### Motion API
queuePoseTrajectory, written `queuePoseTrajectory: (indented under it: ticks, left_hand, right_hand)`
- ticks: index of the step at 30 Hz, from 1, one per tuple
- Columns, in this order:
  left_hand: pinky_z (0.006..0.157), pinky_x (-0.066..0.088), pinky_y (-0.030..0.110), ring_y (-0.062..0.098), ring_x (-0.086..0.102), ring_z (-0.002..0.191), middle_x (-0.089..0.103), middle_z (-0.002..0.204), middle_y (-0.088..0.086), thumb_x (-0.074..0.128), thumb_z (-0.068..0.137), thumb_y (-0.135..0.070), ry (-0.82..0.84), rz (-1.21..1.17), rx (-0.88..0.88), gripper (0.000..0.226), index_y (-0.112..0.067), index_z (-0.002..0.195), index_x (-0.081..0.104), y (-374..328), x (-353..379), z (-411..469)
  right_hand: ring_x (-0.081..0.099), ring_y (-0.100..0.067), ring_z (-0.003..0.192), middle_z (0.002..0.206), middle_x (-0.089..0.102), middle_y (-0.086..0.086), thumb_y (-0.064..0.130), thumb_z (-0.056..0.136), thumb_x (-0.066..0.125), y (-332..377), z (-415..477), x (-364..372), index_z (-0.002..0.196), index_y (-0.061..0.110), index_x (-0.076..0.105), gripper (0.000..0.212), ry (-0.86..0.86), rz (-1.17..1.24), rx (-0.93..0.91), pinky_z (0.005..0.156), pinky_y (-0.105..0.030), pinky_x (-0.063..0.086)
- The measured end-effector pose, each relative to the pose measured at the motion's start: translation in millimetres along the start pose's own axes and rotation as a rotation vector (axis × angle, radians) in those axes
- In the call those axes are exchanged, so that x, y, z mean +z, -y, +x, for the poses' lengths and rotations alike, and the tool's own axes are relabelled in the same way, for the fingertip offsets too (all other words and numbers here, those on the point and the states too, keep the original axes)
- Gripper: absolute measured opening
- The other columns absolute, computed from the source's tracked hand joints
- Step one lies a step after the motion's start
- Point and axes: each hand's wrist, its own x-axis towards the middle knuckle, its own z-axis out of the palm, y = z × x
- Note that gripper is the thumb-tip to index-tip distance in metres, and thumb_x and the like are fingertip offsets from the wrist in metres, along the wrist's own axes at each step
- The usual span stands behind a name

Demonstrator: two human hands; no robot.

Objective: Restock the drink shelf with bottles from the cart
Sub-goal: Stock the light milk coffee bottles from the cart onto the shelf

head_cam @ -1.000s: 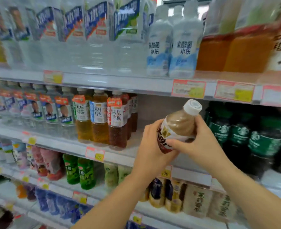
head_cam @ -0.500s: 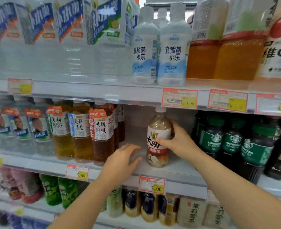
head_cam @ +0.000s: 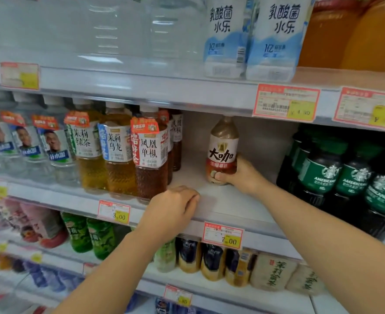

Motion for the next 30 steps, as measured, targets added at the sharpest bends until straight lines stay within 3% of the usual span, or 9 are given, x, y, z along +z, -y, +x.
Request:
queuePoseTrajectory:
  ticks: [3, 6, 11, 19, 26, 30]
  left_hand:
    - [0.066, 0.052, 0.037, 0.018, 0.062, 0.081, 0.065, 0.093, -0.006, 0.021, 0.087, -0.045, -0.011, 0.004, 0.020, 0.051, -0.021, 0.097, 0.065, 1.8, 2.2, 0.6]
    - [0.065, 0.052, 0.037, 0.019, 0.063, 0.082, 0.066, 0.092, -0.005, 0.021, 0.088, -0.045, -0.030, 0.003, 0.022, 0.053, -0.020, 0.096, 0.066, 0.9, 3.3, -0.3]
    - [0.065, 0.052, 0.037, 0.020, 0.063, 0.079, 0.066, 0.090, -0.004, 0.022, 0.089, -0.043, -0.045, -0.016, 0.035, 0.051, -0.019, 0.095, 0.067, 1.0, 3.3, -1.3]
    - [0.057, 0.052, 0.037, 0.020, 0.062, 0.072, 0.066, 0.084, -0.001, 0.029, 0.091, -0.034, -0.087, -0.012, 0.074, 0.044, -0.015, 0.089, 0.068, -0.3, 3.6, -1.4]
    - [0.055, 0.051, 0.036, 0.020, 0.060, 0.066, 0.065, 0.081, -0.001, 0.032, 0.091, -0.030, -0.130, 0.015, 0.095, 0.038, -0.016, 0.087, 0.068, 0.0, 6.0, -0.9]
    - [0.054, 0.051, 0.037, 0.020, 0.061, 0.067, 0.064, 0.081, -0.002, 0.031, 0.092, -0.031, -0.144, 0.026, 0.097, 0.039, -0.016, 0.087, 0.067, 1.3, 8.0, -3.0]
  right_hand:
    - [0.055, -0.019, 0.109, 0.121, 0.060, -0.011, 0.009, 0.079, 0.071, -9.7, 23.6, 10.3, 0.126, 0.005, 0.050, 0.052, -0.001, -0.029, 0.022, 0.084, -0.016, 0.040]
    - [0.062, -0.021, 0.103, 0.115, 0.065, -0.008, 0.025, 0.062, 0.084, -16.0, 47.3, 25.3, 0.122, 0.008, 0.052, 0.071, -0.066, 0.017, 0.045, 0.091, -0.032, 0.049]
    - [0.063, -0.021, 0.096, 0.109, 0.067, -0.009, 0.024, 0.064, 0.082, -22.0, 82.8, 40.2, 0.119, 0.007, 0.055, 0.063, -0.193, -0.027, 0.118, 0.071, -0.021, 0.042]
    - [0.058, -0.032, 0.110, 0.122, 0.059, -0.016, 0.023, 0.068, 0.078, -28.1, 108.4, 45.4, 0.120, 0.006, 0.048, 0.062, -0.406, -0.040, 0.155, 0.091, -0.040, 0.049]
    - [0.057, -0.030, 0.114, 0.128, 0.058, -0.011, 0.040, 0.060, 0.083, -28.0, 119.0, 44.7, 0.124, 0.012, 0.047, 0.079, -0.281, -0.085, 0.230, 0.096, -0.042, 0.047]
    - [0.058, -0.026, 0.111, 0.123, 0.061, -0.006, 0.038, 0.068, 0.078, -18.0, 97.3, 39.9, 0.126, 0.013, 0.050, 0.070, -0.173, -0.101, 0.211, 0.083, -0.026, 0.043]
